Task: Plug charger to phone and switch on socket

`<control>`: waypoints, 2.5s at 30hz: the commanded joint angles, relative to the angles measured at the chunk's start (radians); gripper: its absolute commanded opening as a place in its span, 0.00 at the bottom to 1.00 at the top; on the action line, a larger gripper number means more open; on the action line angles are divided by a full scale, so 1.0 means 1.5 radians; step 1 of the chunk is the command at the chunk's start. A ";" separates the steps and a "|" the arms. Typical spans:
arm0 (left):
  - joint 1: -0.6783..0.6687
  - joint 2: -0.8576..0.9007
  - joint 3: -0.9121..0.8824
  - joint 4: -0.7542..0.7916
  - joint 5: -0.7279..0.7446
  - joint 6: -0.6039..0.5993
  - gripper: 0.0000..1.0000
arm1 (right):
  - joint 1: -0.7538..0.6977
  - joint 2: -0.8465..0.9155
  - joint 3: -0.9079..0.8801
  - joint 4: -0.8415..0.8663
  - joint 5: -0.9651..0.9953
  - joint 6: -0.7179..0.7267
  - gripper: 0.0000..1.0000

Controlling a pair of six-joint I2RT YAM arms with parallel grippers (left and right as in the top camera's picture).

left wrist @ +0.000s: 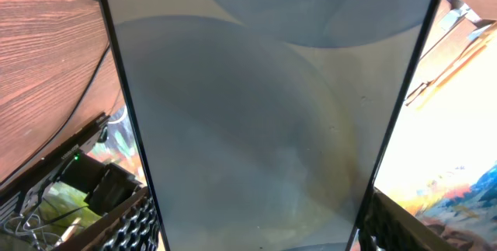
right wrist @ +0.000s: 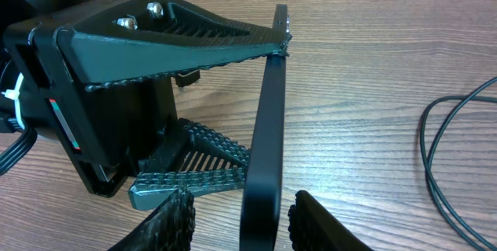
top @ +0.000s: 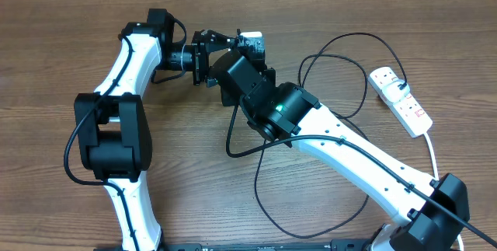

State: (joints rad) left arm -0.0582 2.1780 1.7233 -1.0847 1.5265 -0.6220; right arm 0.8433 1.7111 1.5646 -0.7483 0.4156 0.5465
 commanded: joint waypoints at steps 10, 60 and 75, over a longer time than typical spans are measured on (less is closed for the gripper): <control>0.005 -0.004 0.019 0.001 0.036 0.011 0.62 | -0.001 -0.001 0.018 0.005 0.001 0.001 0.36; 0.005 -0.004 0.019 0.000 0.036 0.011 0.63 | -0.001 0.005 0.017 0.009 0.036 0.003 0.27; 0.005 -0.004 0.019 0.000 0.036 0.011 0.63 | -0.001 0.018 0.017 0.007 0.037 0.002 0.27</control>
State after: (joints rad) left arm -0.0582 2.1780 1.7233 -1.0847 1.5265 -0.6220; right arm 0.8433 1.7264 1.5646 -0.7422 0.4568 0.5476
